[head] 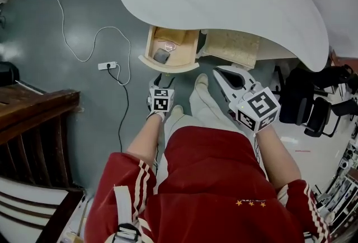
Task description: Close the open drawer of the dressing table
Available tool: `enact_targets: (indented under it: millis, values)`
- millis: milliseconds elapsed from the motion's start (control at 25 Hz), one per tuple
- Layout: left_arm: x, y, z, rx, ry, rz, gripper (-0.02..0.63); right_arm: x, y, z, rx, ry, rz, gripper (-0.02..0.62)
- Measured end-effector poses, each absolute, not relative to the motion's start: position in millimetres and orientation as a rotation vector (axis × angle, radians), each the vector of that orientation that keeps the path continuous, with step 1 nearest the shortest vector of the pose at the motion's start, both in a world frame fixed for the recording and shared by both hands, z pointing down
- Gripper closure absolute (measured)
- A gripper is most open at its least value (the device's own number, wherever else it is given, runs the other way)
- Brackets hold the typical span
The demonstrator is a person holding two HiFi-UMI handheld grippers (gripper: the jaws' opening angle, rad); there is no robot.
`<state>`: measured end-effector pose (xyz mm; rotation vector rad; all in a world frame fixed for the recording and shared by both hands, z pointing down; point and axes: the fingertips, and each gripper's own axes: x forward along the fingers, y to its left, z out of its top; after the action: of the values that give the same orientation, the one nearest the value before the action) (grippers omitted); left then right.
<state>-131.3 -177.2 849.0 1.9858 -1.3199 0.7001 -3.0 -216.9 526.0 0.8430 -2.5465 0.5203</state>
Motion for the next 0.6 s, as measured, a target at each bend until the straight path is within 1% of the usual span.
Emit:
enact_targets:
  millis: [240,280,320,360,600]
  values:
    - [-126,-184,857,1.999,-1.297,0.725,0.413,-5,-217,590,0.87,-2.471,0.576,0.597]
    - [-126,-184,858,1.998,-1.298,0.738,0.435,-4,-216,595,0.874,-2.46,0.583,0.597]
    - [-127,-185,859,1.997,-1.304,0.753,0.477,-4,-216,598,0.881,-2.454,0.593,0.597]
    - [-129,-185,860,1.994,-1.311,0.763,0.501,-3,-215,600,0.89,-2.451,0.604,0.597]
    - [-130,-184,855,1.976,-1.317,0.765,0.5,8,-212,602,0.926,-2.435,0.682,0.597]
